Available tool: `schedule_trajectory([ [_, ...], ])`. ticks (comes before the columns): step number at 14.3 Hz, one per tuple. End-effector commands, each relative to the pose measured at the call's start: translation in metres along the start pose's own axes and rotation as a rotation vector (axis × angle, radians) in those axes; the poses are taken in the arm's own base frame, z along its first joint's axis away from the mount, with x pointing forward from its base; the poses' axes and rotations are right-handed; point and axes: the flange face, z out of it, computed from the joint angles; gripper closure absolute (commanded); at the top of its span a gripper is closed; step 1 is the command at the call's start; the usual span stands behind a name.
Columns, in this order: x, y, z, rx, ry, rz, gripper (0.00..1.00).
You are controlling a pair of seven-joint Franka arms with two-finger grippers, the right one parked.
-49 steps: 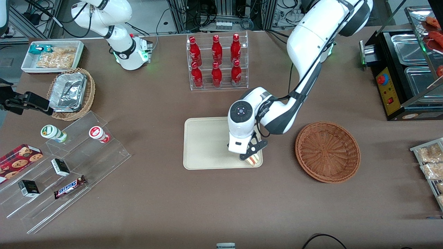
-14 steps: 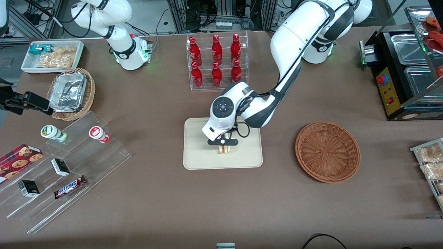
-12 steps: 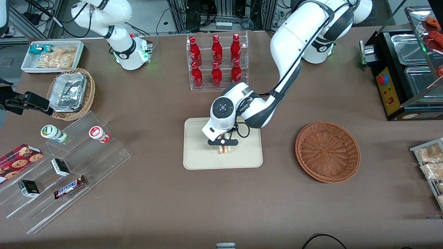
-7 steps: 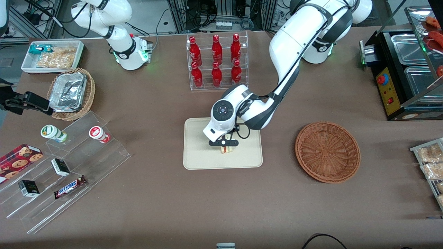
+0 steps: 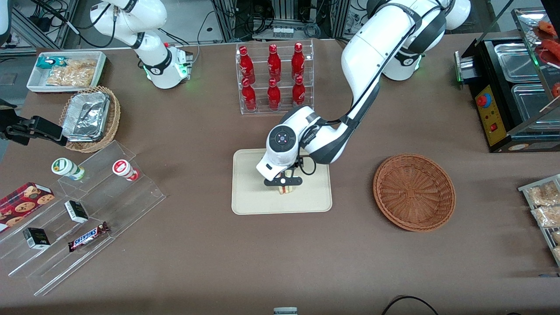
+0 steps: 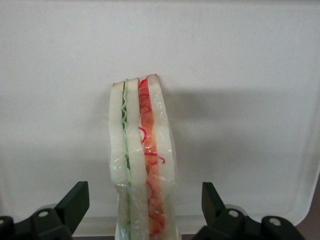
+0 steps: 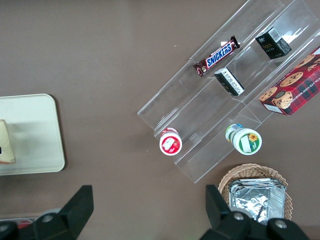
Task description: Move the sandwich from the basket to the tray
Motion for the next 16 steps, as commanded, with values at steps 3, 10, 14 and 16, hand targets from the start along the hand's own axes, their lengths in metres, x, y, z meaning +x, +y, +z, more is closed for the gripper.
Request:
schedule_trajectory([
  [3,0.011,-0.024,-0.078,0.008,0.058,-0.04,0.0],
  [10,0.031,-0.166,-0.231,0.126,-0.042,-0.09,0.0],
  [14,0.031,-0.264,-0.295,0.145,-0.096,-0.068,0.0],
  [16,0.029,-0.317,-0.319,0.14,-0.129,-0.017,0.0],
])
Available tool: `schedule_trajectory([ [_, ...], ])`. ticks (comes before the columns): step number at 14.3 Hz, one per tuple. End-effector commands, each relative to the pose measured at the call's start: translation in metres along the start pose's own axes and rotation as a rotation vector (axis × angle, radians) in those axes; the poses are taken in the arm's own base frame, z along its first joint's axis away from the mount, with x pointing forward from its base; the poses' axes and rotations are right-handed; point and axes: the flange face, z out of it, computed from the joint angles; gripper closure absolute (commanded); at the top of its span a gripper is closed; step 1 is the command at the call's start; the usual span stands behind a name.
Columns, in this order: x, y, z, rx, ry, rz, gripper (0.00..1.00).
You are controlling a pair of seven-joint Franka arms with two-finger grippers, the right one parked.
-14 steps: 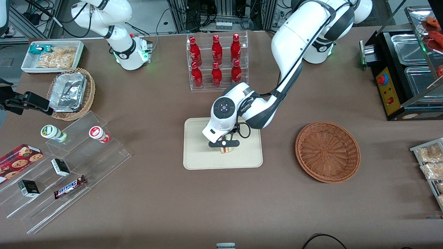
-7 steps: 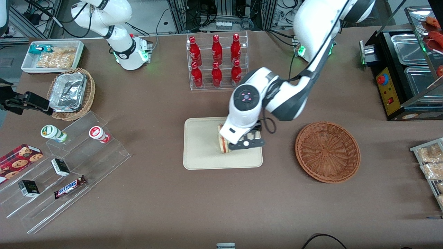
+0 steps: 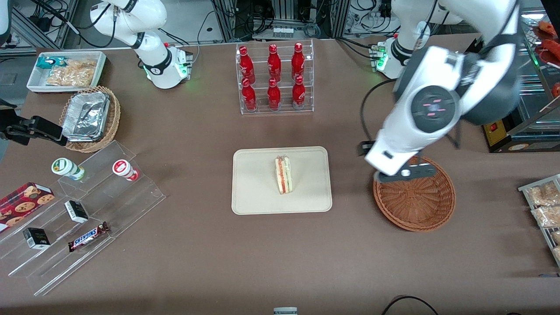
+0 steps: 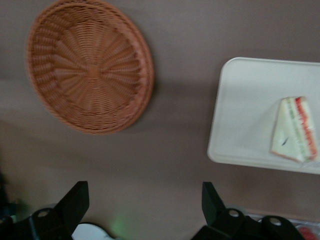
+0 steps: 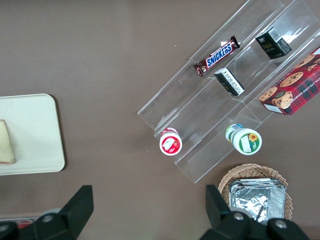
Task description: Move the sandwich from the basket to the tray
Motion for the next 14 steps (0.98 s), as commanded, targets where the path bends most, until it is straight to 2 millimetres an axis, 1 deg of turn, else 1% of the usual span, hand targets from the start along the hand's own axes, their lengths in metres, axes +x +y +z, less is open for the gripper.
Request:
schedule_trajectory([
  [1,-0.015,-0.067,-0.018,-0.008,-0.053,0.067,0.0],
  [3,-0.029,-0.101,-0.033,-0.001,-0.082,0.103,0.0],
  [4,-0.036,-0.117,-0.044,-0.003,-0.075,0.084,0.0],
  [5,-0.042,-0.128,-0.051,-0.004,-0.076,0.067,0.0],
  [6,-0.051,-0.132,-0.059,0.006,-0.069,0.062,0.0],
  [7,-0.055,-0.134,-0.063,0.007,-0.061,0.05,0.0],
  [12,-0.054,-0.139,-0.074,-0.001,-0.038,0.023,0.0],
  [14,-0.051,-0.152,-0.07,-0.007,-0.046,-0.004,0.0],
])
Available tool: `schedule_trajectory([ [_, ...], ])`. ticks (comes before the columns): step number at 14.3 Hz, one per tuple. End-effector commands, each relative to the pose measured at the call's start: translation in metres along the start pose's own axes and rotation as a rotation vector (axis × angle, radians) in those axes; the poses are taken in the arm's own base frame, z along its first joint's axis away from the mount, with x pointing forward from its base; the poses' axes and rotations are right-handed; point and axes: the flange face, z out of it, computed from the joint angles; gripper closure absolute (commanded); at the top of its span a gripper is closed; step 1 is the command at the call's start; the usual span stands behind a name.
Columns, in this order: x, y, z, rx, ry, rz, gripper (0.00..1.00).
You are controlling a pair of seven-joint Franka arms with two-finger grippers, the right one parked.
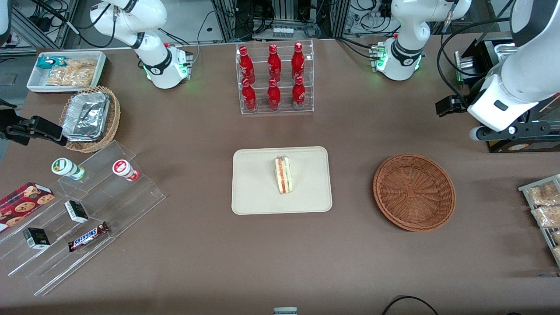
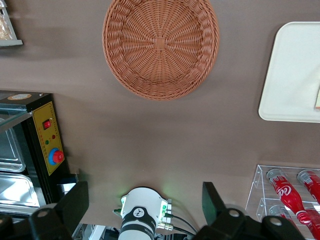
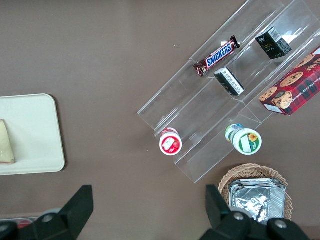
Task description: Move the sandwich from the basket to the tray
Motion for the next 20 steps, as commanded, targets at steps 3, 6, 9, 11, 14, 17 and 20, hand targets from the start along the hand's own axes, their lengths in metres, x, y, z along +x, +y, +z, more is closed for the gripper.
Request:
schedule_trajectory([
  [3,-0.012,-0.018,0.006,0.005,-0.028,-0.035,0.0],
  [6,-0.04,-0.015,0.023,0.011,0.038,-0.034,0.0],
  [9,-0.044,-0.017,0.011,0.018,0.045,-0.047,0.0],
  [11,-0.041,-0.024,0.01,0.011,0.051,-0.049,0.0],
  [14,-0.033,-0.055,0.009,-0.018,0.055,-0.105,0.0],
  [17,-0.028,-0.056,0.0,-0.04,0.068,-0.105,0.0],
  [20,-0.017,-0.052,0.008,-0.045,0.049,-0.1,0.0],
])
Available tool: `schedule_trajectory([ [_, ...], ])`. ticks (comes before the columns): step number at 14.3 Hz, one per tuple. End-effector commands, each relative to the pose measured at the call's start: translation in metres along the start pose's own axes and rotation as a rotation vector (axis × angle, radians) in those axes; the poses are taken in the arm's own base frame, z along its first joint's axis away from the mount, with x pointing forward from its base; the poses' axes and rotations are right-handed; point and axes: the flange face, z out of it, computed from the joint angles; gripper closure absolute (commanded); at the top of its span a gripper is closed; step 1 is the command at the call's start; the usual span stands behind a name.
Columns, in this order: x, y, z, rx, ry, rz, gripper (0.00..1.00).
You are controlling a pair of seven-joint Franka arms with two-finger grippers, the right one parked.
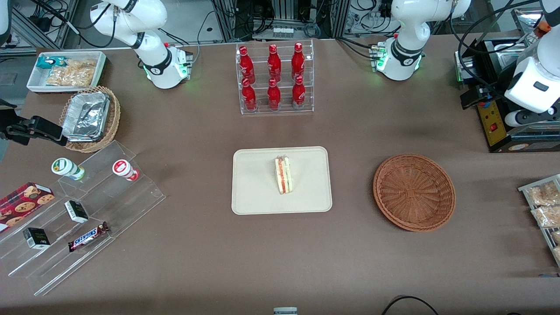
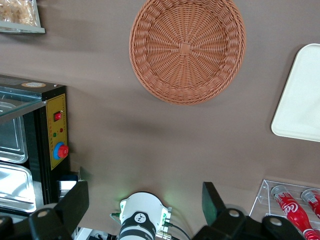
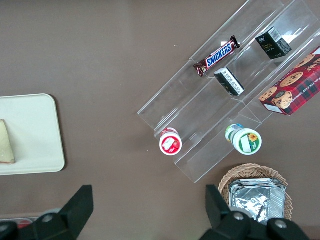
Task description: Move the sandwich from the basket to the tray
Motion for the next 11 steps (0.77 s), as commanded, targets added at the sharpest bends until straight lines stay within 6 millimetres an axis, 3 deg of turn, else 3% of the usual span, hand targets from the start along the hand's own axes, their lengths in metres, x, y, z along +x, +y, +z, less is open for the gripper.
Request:
schedule_trajectory([
  [1,0.0113,0.005,-0.004,-0.02,0.003,0.004,0.0],
  [11,0.012,0.0144,-0.0044,-0.039,0.0,0.016,0.0],
])
